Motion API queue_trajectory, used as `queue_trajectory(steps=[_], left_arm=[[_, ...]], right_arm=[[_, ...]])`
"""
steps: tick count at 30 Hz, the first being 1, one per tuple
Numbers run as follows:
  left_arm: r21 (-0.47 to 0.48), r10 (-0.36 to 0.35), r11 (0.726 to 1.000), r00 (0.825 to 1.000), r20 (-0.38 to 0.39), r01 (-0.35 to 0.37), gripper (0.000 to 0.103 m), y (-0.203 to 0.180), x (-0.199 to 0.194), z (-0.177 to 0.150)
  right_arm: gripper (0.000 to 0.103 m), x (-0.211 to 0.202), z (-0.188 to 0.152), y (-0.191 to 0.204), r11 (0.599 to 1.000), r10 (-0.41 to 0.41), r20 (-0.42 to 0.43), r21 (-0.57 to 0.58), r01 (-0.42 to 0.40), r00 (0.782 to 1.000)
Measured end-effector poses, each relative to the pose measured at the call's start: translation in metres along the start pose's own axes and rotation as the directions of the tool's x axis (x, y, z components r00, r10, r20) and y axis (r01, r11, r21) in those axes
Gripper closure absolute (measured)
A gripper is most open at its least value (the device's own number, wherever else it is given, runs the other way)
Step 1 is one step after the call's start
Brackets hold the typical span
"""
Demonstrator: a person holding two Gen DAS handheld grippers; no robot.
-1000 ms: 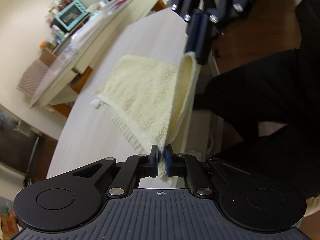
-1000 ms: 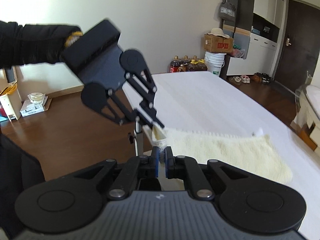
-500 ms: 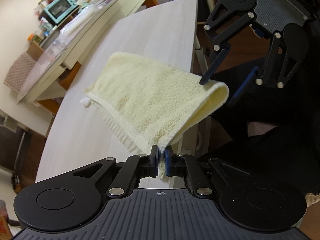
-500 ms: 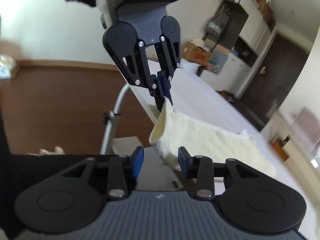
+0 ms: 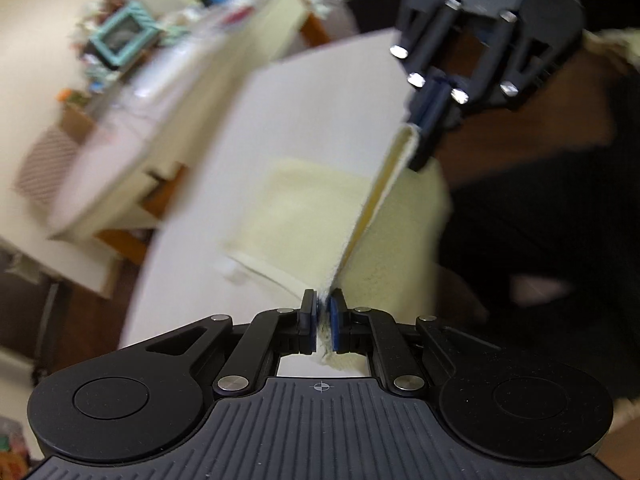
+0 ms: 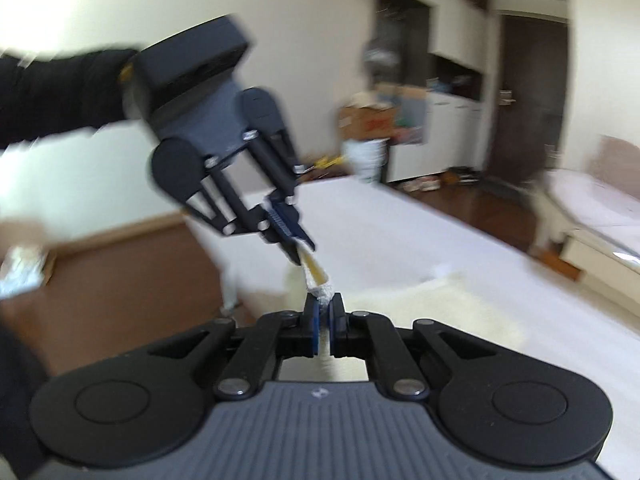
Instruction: Fold towel
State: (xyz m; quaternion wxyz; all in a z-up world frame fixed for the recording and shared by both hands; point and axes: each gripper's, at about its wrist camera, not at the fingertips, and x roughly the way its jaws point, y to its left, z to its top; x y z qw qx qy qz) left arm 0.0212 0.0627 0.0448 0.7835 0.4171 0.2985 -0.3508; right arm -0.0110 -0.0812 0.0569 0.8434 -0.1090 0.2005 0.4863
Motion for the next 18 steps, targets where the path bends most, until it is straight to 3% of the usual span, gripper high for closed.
queue_trajectory(steps=[4,8,16,18], left_arm=[[-0.005,0.036,0.999,0.999,-0.031,-0.036,0.096,0.028,0.044,0.023],[-0.01,0.027,1.0,0.999,-0.047,-0.027,0.096,0.047,0.081,0.033],[-0.053,0.006,0.999,0.999,-0.052,-0.009,0.092,0.066,0.128,0.034],[-0.08,0.009,0.997,0.999,-0.046,-0.013,0.084,0.069,0.134,0.033]], right_arm=[[0.098,0.026,0.003,-0.052,0.988,-0.059,0.005,0.142,0.058,0.998],[0.098,0.057,-0.001,-0.096,0.96,-0.089,-0.028,0.264,0.094,0.996],[0.096,0.075,-0.013,-0.131,0.931,-0.119,-0.082,0.338,0.14,0.989],[0.092,0.07,-0.02,-0.13,0.928,-0.13,-0.094,0.339,0.155,0.987]])
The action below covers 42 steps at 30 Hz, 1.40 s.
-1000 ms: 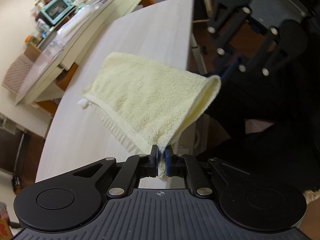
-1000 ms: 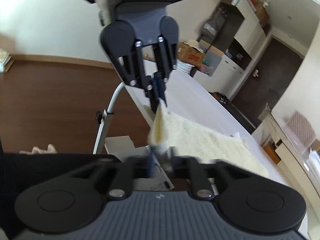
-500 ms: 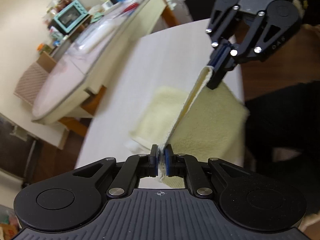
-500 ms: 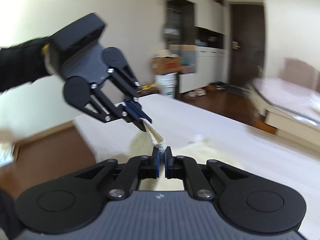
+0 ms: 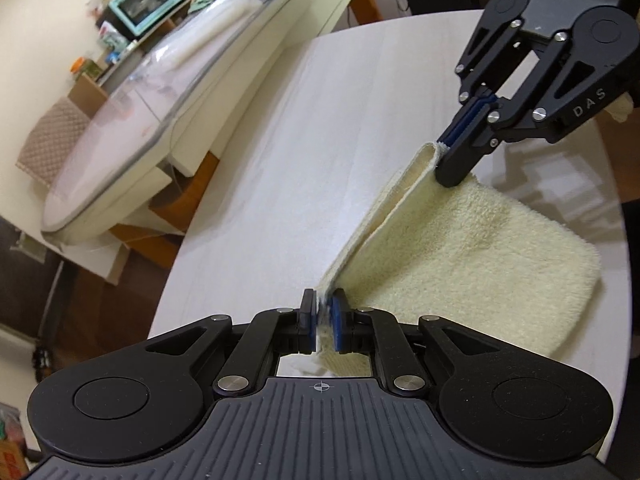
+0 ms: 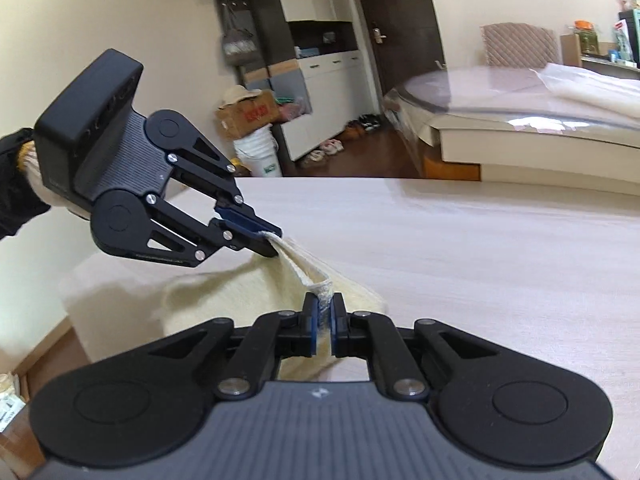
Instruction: Fold towel
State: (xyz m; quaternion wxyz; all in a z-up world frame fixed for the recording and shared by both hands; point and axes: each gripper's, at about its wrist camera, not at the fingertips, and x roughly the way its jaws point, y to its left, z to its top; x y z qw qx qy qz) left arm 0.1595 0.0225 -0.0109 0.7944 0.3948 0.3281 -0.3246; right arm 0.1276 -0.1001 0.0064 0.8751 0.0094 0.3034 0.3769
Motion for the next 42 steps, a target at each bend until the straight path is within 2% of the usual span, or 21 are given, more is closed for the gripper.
queue_trajectory(steps=[1,3,4,6,11,15,18,21,26,31,42], left_arm=[[-0.024,0.005,1.0,1.0,0.006,-0.005,0.081,0.003,0.001,-0.001],[-0.072,0.016,0.997,0.999,0.031,-0.013,0.062,0.01,-0.003,-0.004],[-0.097,0.021,0.995,0.999,0.045,-0.016,0.061,0.013,-0.004,-0.005],[-0.133,0.04,0.991,0.998,0.046,-0.034,0.062,0.019,-0.004,-0.007],[-0.163,0.073,0.984,0.997,0.003,-0.072,0.062,0.02,0.007,-0.01],[-0.199,0.105,0.974,0.994,-0.016,-0.107,0.062,0.018,0.002,-0.009],[-0.258,0.141,0.954,0.988,-0.054,-0.151,0.062,0.019,-0.004,-0.01],[-0.313,0.155,0.933,0.984,-0.092,-0.176,0.062,0.014,-0.013,-0.015],[-0.371,0.164,0.907,0.978,-0.128,-0.2,0.062,0.005,-0.015,-0.022],[-0.388,0.167,0.896,0.974,-0.154,-0.215,0.063,-0.001,-0.01,-0.024],[-0.395,0.193,0.887,0.968,-0.158,-0.241,0.062,-0.006,-0.01,-0.027]], right_arm=[[0.089,-0.004,-0.004,-0.004,1.0,-0.006,0.002,0.006,0.006,1.0],[0.084,-0.012,-0.007,-0.009,1.0,-0.022,0.019,0.011,0.022,1.0],[0.084,-0.014,-0.008,-0.01,1.0,-0.025,0.024,0.012,0.025,0.999],[0.08,-0.021,-0.014,-0.02,0.999,-0.038,0.038,0.012,0.038,0.999],[0.077,-0.013,-0.019,-0.017,0.993,-0.107,-0.001,-0.043,0.107,0.994],[0.075,-0.034,-0.027,-0.021,0.994,-0.093,0.024,-0.049,0.094,0.995],[0.069,-0.038,-0.026,-0.017,0.994,-0.079,0.025,-0.076,0.081,0.997],[0.067,-0.039,-0.028,-0.014,0.992,-0.065,0.015,-0.109,0.066,0.998],[0.065,-0.029,-0.035,-0.01,0.982,-0.1,-0.032,-0.166,0.093,0.995],[0.061,-0.033,-0.039,-0.01,0.978,-0.113,-0.036,-0.178,0.105,0.993],[0.053,-0.04,-0.042,-0.016,0.97,-0.148,-0.024,-0.2,0.14,0.989]])
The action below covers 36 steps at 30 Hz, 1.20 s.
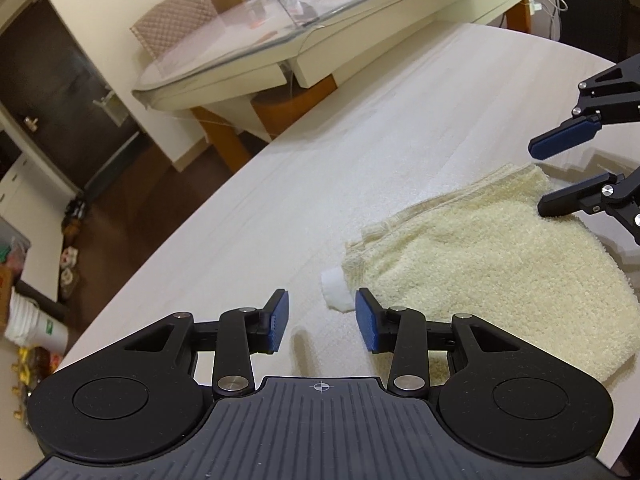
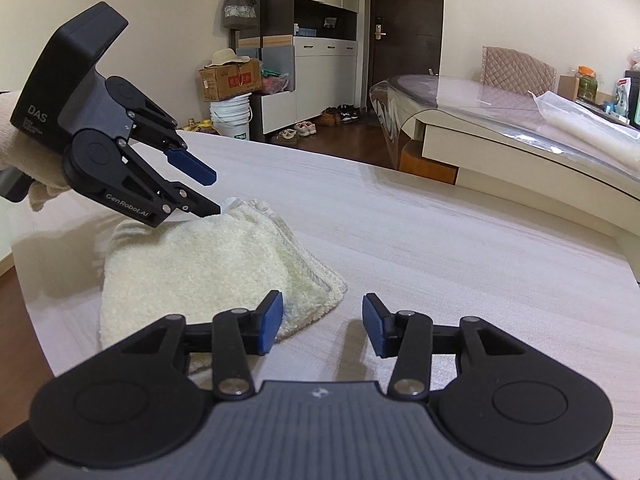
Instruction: Fold towel
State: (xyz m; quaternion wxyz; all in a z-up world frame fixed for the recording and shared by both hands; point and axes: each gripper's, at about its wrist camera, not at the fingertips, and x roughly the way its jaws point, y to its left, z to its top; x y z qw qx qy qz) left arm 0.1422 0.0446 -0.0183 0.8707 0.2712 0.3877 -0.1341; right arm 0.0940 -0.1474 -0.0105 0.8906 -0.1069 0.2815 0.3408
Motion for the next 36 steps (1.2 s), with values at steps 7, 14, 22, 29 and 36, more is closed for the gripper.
queue_trajectory(steps=[7,14,22,29,36], left_arm=[[-0.071,-0.005,0.997,1.0,0.013,0.006,0.06,0.008,0.001,-0.003],[-0.215,-0.031,0.976,0.998,0.047,0.041,0.06,0.026,-0.027,-0.032],[-0.253,-0.135,0.954,0.984,0.119,0.162,0.062,0.023,-0.046,-0.052],[-0.244,-0.132,0.957,0.984,0.121,0.158,0.063,0.016,-0.04,-0.05],[-0.198,-0.215,0.948,0.961,0.173,0.248,0.063,0.005,-0.059,-0.044]], right_arm=[[0.05,-0.001,0.0,-0.001,1.0,-0.023,0.006,-0.013,0.023,1.0],[0.054,-0.02,0.0,-0.004,0.999,-0.011,0.037,0.042,0.009,0.999],[0.059,-0.011,0.006,-0.008,0.994,0.005,0.024,0.108,-0.007,1.0],[0.063,0.001,0.008,-0.007,0.997,-0.011,-0.012,0.079,0.012,1.0],[0.063,-0.004,0.014,-0.01,0.997,0.002,0.036,0.082,-0.005,0.999]])
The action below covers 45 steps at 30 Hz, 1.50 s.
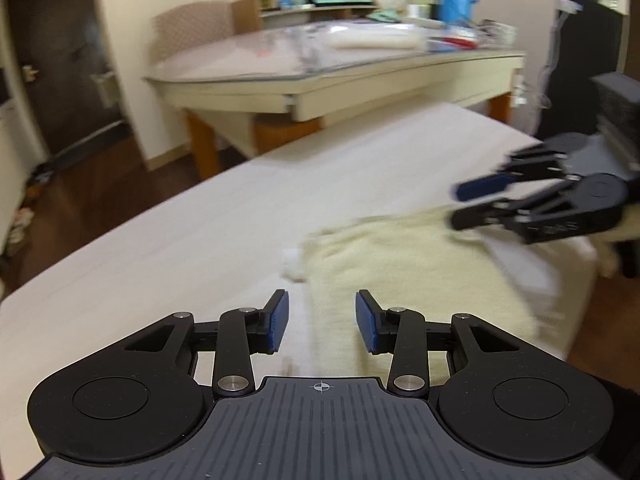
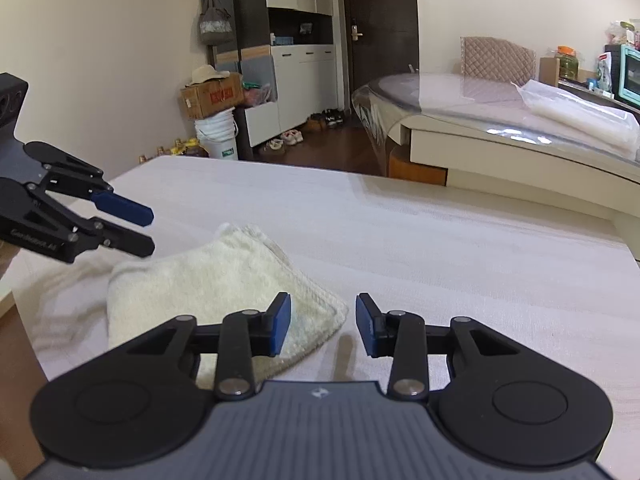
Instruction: Fold towel
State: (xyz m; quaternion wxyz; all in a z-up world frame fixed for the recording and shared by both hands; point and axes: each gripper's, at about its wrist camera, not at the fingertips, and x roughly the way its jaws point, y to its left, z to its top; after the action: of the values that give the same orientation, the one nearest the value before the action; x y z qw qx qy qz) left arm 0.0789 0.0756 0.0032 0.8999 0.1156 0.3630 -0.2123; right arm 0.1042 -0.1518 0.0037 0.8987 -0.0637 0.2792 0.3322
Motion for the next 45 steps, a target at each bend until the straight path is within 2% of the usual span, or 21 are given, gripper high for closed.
queue_trajectory(steps=[2,5,9,13,15,18,22,26,31,33,38,43,45], left_arm=[[0.027,-0.012,1.0,1.0,-0.008,0.012,0.063,-0.008,0.001,-0.003],[0.051,-0.013,0.999,0.999,-0.034,0.015,0.075,-0.017,0.007,-0.011],[0.095,0.012,0.995,0.999,-0.043,-0.007,0.074,-0.02,0.014,-0.017],[0.182,0.041,0.983,0.998,-0.04,-0.033,0.068,-0.021,0.017,-0.015],[0.212,0.033,0.977,0.998,-0.044,-0.023,0.067,-0.018,0.019,-0.014],[0.196,0.007,0.981,0.998,-0.059,0.004,0.069,-0.011,0.018,-0.009],[0.148,0.0,0.989,1.0,-0.006,0.001,0.071,-0.013,-0.001,-0.004],[0.192,-0.059,0.98,0.998,0.02,0.054,0.069,-0.03,-0.008,0.001],[0.251,-0.163,0.955,0.987,-0.015,0.161,0.068,-0.039,0.013,0.016],[0.278,-0.192,0.941,0.981,-0.035,0.194,0.069,-0.042,0.025,0.024],[0.322,-0.224,0.915,0.97,-0.096,0.243,0.069,-0.047,0.048,0.035],[0.32,-0.221,0.913,0.966,-0.136,0.254,0.068,-0.05,0.059,0.035],[0.313,-0.223,0.914,0.965,-0.141,0.257,0.068,-0.049,0.061,0.035]], right_arm=[[0.065,-0.003,0.002,0.0,1.0,0.012,0.01,-0.011,-0.012,1.0],[0.065,-0.007,0.002,0.002,0.999,0.031,0.002,-0.044,-0.031,1.0],[0.065,-0.006,-0.003,0.001,0.997,0.052,-0.012,-0.059,-0.052,0.999],[0.065,-0.009,-0.003,-0.005,0.999,0.05,0.007,-0.015,-0.05,0.999],[0.065,-0.007,-0.001,-0.005,0.998,0.057,0.002,-0.017,-0.057,0.998],[0.065,-0.002,-0.001,-0.001,0.997,0.071,-0.021,-0.041,-0.072,0.997],[0.065,-0.013,0.0,-0.011,0.995,0.091,0.011,0.032,-0.091,0.996],[0.068,-0.03,-0.011,-0.009,0.984,0.151,0.006,0.091,-0.151,0.988],[0.07,-0.045,-0.035,0.011,0.972,0.196,-0.016,0.134,-0.192,0.98],[0.07,-0.047,-0.045,0.027,0.981,0.174,-0.018,0.096,-0.172,0.985],[0.069,-0.043,-0.05,0.044,0.991,0.136,-0.016,0.02,-0.136,0.991],[0.069,-0.034,-0.047,0.052,0.988,0.152,-0.017,-0.016,-0.152,0.988],[0.075,-0.034,-0.05,0.057,0.986,0.164,-0.022,-0.036,-0.165,0.986]])
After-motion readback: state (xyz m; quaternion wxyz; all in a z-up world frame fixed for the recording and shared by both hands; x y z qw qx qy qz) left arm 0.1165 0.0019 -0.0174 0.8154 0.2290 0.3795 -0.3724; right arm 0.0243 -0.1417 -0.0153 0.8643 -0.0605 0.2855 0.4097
